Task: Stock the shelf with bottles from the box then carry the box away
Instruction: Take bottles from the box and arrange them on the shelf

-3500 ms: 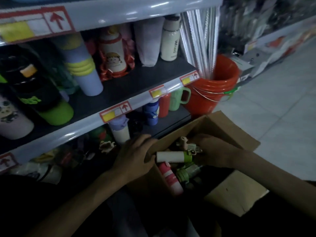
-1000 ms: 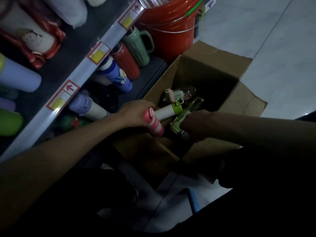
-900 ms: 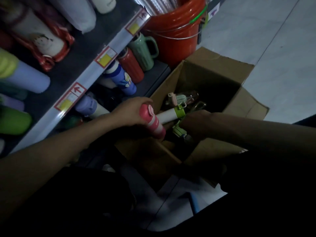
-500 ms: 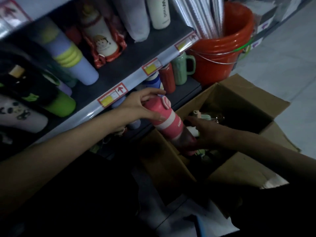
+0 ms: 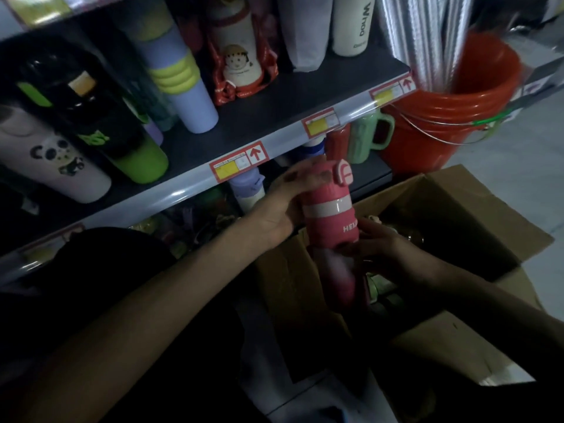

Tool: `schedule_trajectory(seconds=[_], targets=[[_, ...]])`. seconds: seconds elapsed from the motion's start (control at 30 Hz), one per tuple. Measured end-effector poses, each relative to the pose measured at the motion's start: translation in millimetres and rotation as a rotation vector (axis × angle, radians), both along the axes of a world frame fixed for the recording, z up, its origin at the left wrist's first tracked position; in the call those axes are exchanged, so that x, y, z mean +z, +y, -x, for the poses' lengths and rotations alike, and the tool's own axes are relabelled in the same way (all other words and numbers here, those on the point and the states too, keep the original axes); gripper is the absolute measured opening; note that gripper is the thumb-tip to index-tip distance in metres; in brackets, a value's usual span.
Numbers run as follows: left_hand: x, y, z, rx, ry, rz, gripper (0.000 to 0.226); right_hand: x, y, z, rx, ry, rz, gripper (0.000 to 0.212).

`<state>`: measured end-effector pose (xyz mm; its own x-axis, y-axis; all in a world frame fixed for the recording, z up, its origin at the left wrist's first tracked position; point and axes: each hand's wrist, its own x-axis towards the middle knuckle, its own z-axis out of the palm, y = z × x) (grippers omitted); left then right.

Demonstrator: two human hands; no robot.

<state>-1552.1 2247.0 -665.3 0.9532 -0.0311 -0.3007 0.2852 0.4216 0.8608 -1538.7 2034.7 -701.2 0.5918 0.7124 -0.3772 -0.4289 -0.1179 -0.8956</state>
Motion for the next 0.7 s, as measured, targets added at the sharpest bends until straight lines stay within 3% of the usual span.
schedule_trajectory(seconds=[0.13,0.27,0.53,0.7], targets=[[0,-8,-4,-0.011,0.025,0.052,0.061,8,2,-3,0.031,-0.044,0.017,0.054],[-5,-13,-6,0.008,0.003,-0.097,0.029,4,8,-3,-0.06,-0.112,0.077,0.063],[-30,-22,9,0.115,0.154,-0.201,0.049,8,17,-9,-0.367,-0.325,0.151,0.056],[-37,-33,20,0.042,0.134,-0.317,0.07,9,19,-9,-0.492,-0.393,0.246,0.059]])
